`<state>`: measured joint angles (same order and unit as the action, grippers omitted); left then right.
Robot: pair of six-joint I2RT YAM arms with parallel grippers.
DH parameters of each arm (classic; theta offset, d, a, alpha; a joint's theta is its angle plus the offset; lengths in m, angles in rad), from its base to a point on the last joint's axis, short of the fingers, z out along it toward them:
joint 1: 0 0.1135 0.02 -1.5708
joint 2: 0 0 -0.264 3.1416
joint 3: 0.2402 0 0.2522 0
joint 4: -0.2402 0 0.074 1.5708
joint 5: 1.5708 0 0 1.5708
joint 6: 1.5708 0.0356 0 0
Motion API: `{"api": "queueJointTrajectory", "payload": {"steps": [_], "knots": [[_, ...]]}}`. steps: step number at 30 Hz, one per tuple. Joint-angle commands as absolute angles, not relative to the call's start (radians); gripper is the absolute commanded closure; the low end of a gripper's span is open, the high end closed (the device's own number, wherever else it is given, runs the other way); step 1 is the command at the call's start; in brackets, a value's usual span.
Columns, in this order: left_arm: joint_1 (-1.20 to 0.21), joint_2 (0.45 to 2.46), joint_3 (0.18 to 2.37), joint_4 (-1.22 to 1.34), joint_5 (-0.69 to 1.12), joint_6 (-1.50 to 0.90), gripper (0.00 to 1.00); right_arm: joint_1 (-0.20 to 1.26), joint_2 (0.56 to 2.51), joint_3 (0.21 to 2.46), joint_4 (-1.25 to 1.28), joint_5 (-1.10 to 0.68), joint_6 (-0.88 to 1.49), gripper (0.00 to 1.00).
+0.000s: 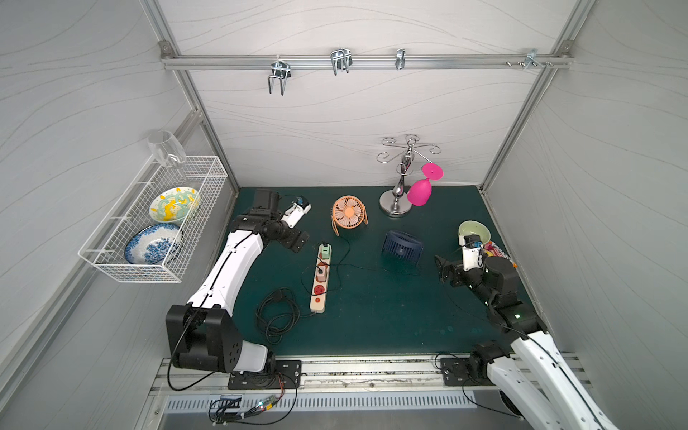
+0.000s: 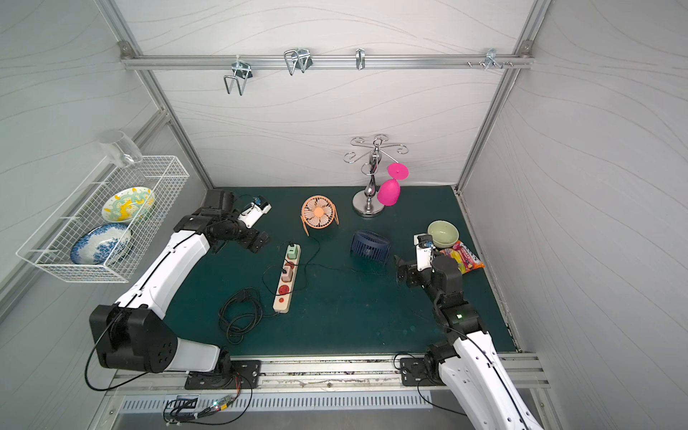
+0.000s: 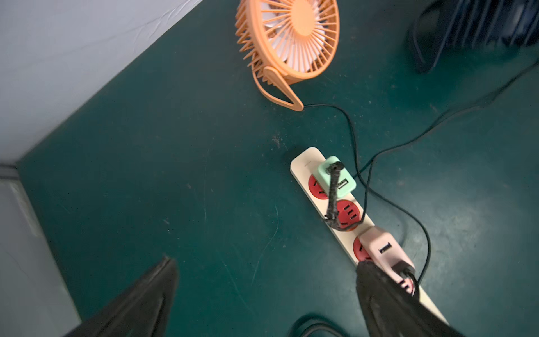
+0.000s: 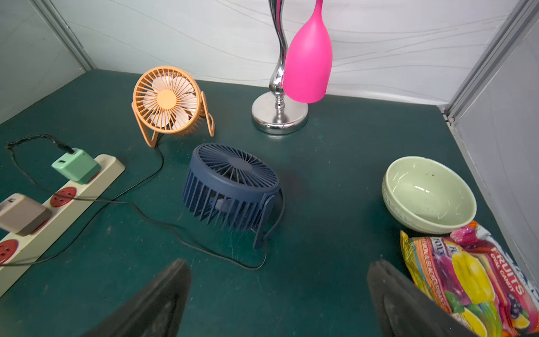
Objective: Plug the desk fan into the power strip
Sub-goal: Reset both arms
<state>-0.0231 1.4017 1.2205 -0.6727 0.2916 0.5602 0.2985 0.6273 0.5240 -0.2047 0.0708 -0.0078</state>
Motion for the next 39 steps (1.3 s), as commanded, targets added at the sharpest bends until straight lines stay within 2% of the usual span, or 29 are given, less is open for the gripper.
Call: {"api": "queueJointTrajectory", "payload": {"steps": [1, 5, 9, 18, 21, 37, 39], "knots": [[0.056, 1.352, 1.128, -0.428, 0.449, 0.375, 0.0, 0.288, 0.704, 0.537, -0.062, 0.136, -0.012, 0.01], [0.119, 1.327, 0.978, -0.24, 0.506, 0.262, 0.0, 0.257, 0.818, 0.573, 0.014, 0.158, 0.0, 0.01], [0.122, 1.323, 0.811, -0.005, 0.462, 0.19, 0.0, 0.213, 0.91, 0.574, 0.107, 0.174, -0.009, 0.01], [0.122, 1.367, 0.613, 0.281, 0.399, 0.069, 0.0, 0.1, 1.073, 0.531, 0.278, 0.19, 0.035, 0.01], [0.123, 1.389, 0.544, 0.448, 0.395, 0.055, 0.0, 0.078, 1.124, 0.505, 0.355, 0.218, 0.045, 0.01], [0.104, 1.561, 0.386, 0.927, 0.271, 0.032, 0.0, 0.015, 1.441, 0.479, 0.631, 0.195, 0.085, 0.01], [0.103, 1.546, 0.401, 0.869, 0.265, 0.036, 0.0, 0.015, 1.461, 0.463, 0.664, 0.195, 0.083, 0.01]]}}
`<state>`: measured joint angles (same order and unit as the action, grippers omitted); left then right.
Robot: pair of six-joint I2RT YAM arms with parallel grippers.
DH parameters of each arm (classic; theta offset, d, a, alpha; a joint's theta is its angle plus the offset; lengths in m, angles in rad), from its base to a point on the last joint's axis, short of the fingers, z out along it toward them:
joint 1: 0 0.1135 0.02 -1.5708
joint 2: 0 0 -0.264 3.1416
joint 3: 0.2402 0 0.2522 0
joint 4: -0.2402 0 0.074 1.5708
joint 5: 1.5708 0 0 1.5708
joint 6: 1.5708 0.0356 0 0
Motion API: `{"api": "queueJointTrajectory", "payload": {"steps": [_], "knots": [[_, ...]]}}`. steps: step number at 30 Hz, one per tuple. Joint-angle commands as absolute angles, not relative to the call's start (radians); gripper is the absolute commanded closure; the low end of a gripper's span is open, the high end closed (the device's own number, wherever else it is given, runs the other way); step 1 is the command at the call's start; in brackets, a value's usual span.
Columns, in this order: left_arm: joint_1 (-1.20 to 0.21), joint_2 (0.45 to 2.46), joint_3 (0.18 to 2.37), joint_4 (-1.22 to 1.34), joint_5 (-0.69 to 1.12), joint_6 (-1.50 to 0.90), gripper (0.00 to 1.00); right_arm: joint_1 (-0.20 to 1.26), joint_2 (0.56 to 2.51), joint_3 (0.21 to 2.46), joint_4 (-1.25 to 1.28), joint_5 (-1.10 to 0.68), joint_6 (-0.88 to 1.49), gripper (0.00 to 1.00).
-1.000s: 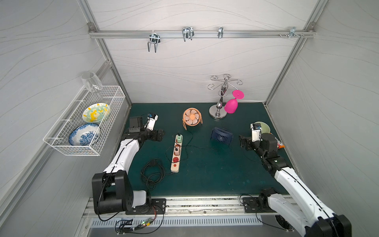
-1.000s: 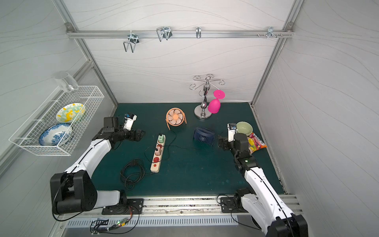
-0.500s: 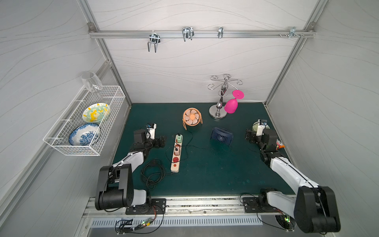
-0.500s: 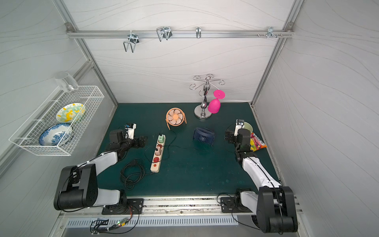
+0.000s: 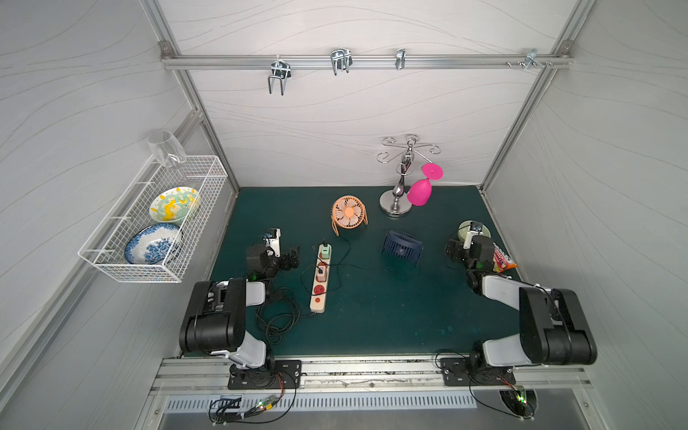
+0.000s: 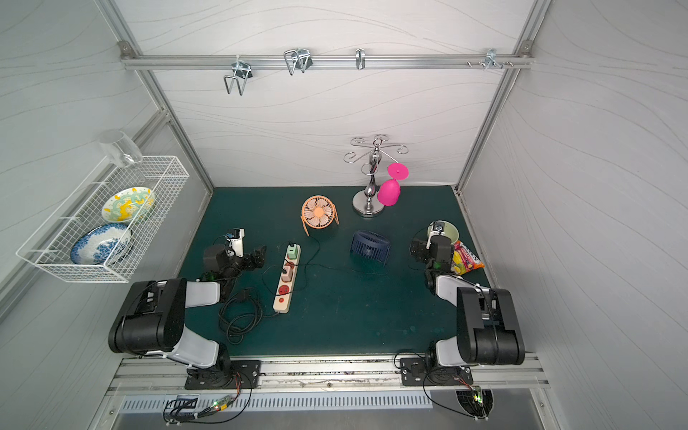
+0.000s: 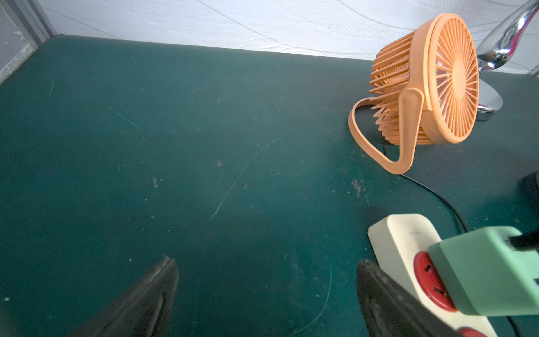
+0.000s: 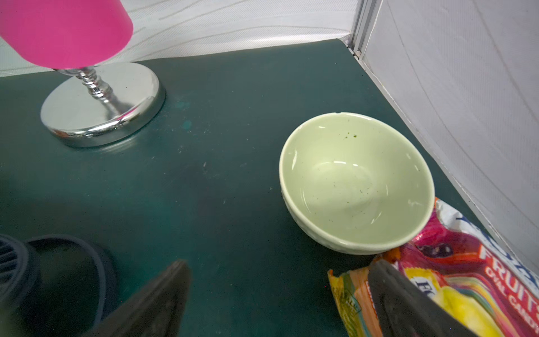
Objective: Plug the desk fan into the power strip
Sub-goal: Reset both arms
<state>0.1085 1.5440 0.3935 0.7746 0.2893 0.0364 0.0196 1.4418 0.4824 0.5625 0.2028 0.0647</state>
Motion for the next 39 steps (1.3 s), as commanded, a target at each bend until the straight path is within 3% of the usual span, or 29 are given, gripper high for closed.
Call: {"api": "queueJointTrajectory", "payload": {"steps": [1, 8, 39], "knots": [[0.1, 1.554, 0.396, 0.889, 0.262, 0.034, 0.0, 0.014, 1.468, 0.459, 0.677, 0.196, 0.085, 0.01], [0.099, 1.551, 0.401, 0.877, 0.255, 0.034, 0.0, 0.015, 1.538, 0.378, 0.876, 0.205, 0.085, 0.01], [0.091, 1.551, 0.401, 0.875, 0.241, 0.036, 0.0, 0.009, 1.551, 0.424, 0.803, 0.209, 0.095, 0.01]]}}
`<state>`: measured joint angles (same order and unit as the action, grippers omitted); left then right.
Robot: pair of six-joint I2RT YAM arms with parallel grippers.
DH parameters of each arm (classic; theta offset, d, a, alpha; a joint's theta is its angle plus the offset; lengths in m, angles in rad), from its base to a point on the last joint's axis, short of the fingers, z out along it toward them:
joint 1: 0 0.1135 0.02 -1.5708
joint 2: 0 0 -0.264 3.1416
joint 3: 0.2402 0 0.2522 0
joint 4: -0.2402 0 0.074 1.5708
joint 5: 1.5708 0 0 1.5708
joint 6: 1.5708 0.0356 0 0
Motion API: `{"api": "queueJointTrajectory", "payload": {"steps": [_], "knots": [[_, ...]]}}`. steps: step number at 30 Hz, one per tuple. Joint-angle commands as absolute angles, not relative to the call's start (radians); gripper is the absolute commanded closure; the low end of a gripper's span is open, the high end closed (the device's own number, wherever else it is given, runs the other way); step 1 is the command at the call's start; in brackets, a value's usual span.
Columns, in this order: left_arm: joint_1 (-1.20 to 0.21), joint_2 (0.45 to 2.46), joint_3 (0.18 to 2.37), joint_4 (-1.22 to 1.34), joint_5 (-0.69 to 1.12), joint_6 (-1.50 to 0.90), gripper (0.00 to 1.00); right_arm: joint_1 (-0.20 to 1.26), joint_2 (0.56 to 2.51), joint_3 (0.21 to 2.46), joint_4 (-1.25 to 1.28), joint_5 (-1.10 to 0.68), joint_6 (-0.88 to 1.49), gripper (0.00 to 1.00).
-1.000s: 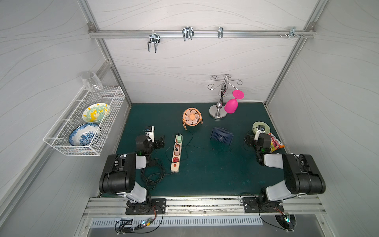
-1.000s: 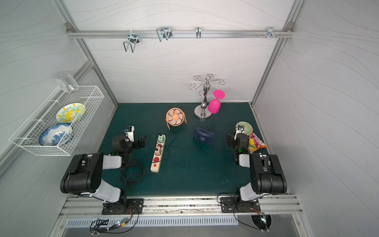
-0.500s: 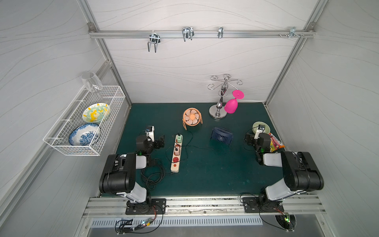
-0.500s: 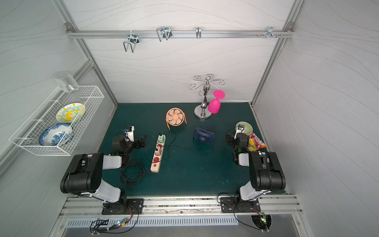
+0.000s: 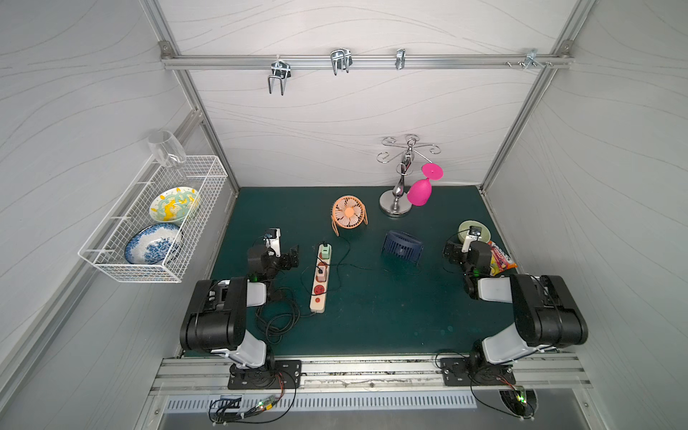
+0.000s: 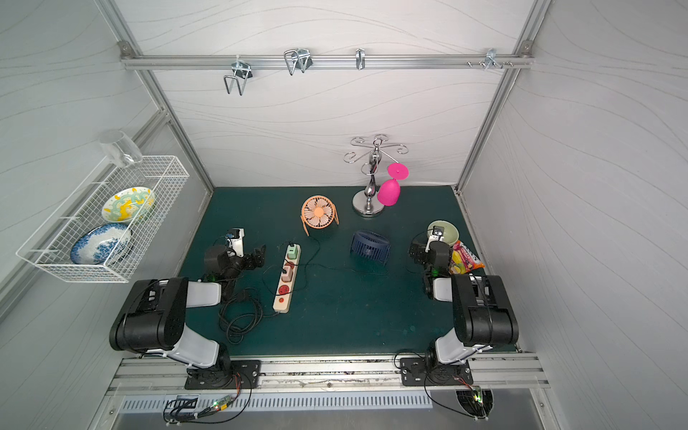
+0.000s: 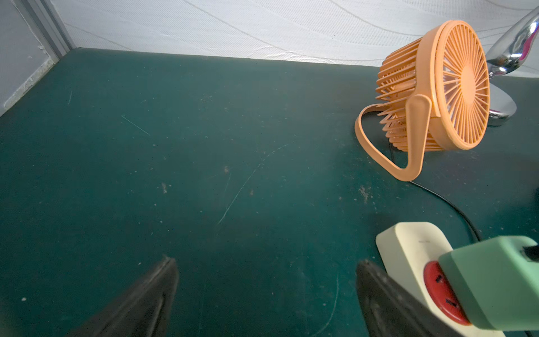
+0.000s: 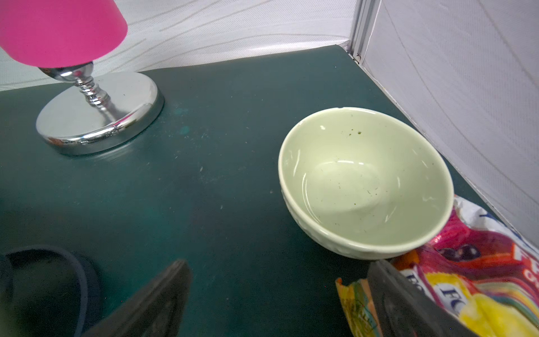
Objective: Plug the desk fan into the power strip
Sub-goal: Reset both arms
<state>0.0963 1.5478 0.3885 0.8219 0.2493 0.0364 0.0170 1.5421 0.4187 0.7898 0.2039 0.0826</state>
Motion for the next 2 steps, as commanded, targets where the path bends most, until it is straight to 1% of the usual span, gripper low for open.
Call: {"api": "queueJointTrajectory", "payload": {"steps": [1, 2], "knots": [[0.092, 1.55, 0.4, 0.876, 0.241, 0.036, 0.0, 0.011, 1.551, 0.423, 0.802, 0.209, 0.095, 0.01], [0.092, 1.549, 0.4, 0.875, 0.241, 0.036, 0.0, 0.011, 1.55, 0.423, 0.802, 0.21, 0.094, 0.01]]}}
